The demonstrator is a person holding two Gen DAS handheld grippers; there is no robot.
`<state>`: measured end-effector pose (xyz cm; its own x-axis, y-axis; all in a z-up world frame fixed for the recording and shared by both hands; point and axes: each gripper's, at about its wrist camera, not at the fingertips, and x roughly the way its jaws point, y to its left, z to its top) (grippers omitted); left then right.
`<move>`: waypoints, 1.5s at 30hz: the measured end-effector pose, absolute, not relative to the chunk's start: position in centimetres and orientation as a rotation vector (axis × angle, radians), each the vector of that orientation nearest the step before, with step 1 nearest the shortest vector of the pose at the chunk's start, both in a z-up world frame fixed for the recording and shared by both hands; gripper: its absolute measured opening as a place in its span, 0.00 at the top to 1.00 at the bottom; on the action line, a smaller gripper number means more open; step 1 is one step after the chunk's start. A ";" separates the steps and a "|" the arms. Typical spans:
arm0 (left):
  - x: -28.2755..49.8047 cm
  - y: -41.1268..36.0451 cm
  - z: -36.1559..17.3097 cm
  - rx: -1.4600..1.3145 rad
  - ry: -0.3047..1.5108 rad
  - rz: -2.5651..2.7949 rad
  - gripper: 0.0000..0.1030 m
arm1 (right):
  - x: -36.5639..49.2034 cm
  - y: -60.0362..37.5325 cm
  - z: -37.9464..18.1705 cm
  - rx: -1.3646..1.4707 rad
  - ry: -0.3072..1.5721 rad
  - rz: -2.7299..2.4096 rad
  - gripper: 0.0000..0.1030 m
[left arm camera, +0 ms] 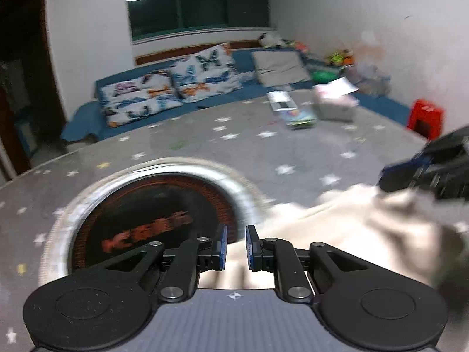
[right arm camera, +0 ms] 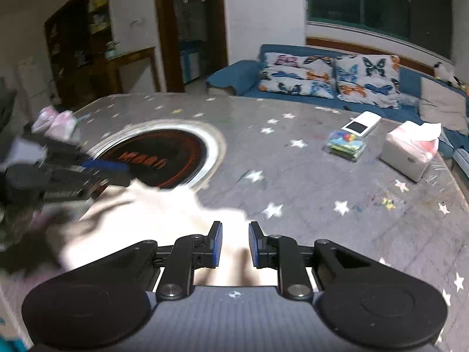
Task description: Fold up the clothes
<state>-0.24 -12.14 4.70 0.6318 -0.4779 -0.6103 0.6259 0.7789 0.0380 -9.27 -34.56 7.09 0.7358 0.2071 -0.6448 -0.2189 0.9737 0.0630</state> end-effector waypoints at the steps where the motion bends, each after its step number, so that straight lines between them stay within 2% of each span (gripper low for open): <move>1: -0.5 -12.8 4.8 0.251 0.623 -0.668 0.85 | -9.5 -34.4 6.9 -0.022 0.713 0.232 0.82; 12: 0.8 -16.6 2.5 0.231 0.710 -0.681 0.85 | -8.8 -37.0 3.7 0.074 0.764 0.120 0.83; 19: 1.0 -16.6 2.6 0.211 0.696 -0.678 0.85 | -8.3 -35.5 5.7 0.052 0.711 0.156 0.83; 29: 1.6 -16.8 2.3 0.203 0.698 -0.670 0.84 | -4.7 -32.7 3.8 0.008 0.753 0.177 0.84; 34: 0.6 -15.8 3.5 0.172 0.674 -0.673 0.77 | -6.9 -33.2 5.9 -0.010 0.721 0.188 0.83; 45: -6.9 -14.7 5.2 0.198 0.602 -0.805 0.77 | -14.8 -31.8 7.3 -0.065 0.726 0.275 0.83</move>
<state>-6.94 -14.74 5.18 0.5377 -0.6167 -0.5750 0.7258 0.6856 -0.0566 -14.76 -31.80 7.27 0.7133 0.2258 -0.6635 -0.2706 0.9620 0.0365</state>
